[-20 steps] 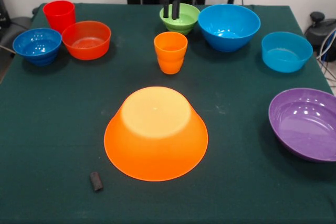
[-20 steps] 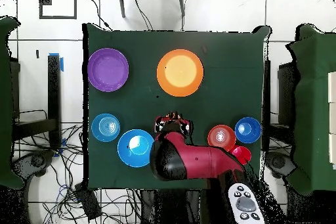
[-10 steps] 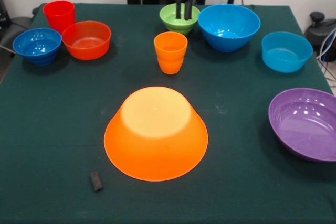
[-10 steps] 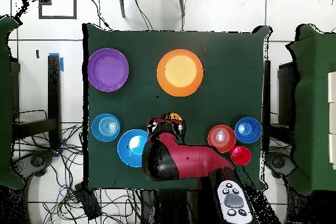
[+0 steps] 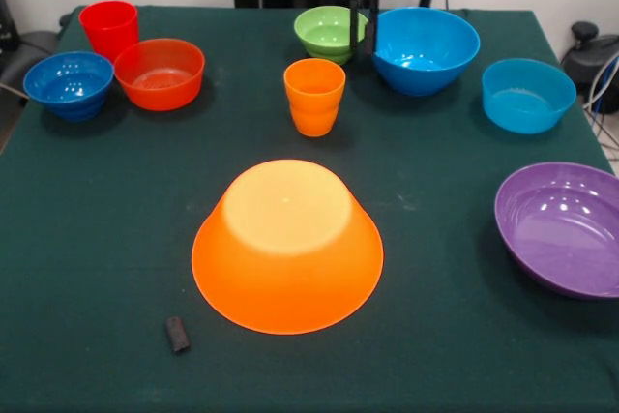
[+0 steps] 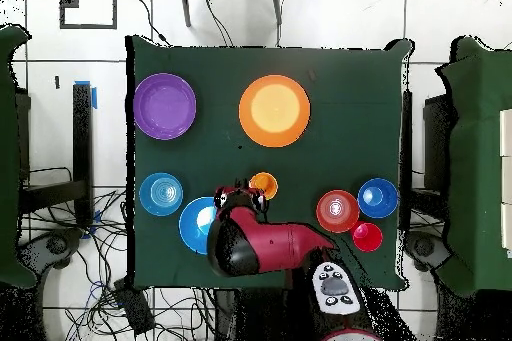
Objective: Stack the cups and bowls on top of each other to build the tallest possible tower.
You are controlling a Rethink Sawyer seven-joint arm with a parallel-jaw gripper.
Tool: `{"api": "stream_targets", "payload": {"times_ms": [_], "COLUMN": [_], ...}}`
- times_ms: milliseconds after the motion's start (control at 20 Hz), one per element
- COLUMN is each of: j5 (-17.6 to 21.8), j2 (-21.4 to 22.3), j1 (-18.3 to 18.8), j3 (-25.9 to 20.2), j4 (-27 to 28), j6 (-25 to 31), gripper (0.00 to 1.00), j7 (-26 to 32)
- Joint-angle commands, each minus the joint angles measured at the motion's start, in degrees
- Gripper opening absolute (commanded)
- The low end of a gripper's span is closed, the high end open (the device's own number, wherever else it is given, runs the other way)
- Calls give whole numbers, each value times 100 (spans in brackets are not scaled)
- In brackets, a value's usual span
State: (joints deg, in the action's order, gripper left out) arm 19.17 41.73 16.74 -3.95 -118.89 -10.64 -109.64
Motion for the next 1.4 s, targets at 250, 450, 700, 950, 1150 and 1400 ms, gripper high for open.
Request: {"api": "stream_targets", "payload": {"times_ms": [250, 450, 700, 950, 1150, 1400], "j5": [138, 116, 80, 56, 164, 83], "j2": [-830, -469, -637, -808, -927, -923], "j1": [235, 302, 195, -73, -24, -58], "j3": [-313, -370, -291, 21, -14, -52], "j4": [97, -87, 2, 24, 19, -3], "j6": [-488, -199, -387, -641, -825, -861], "gripper": [0, 0, 0, 0, 0, 0], "j7": [-850, -776, -785, -763, -777, -840]}}
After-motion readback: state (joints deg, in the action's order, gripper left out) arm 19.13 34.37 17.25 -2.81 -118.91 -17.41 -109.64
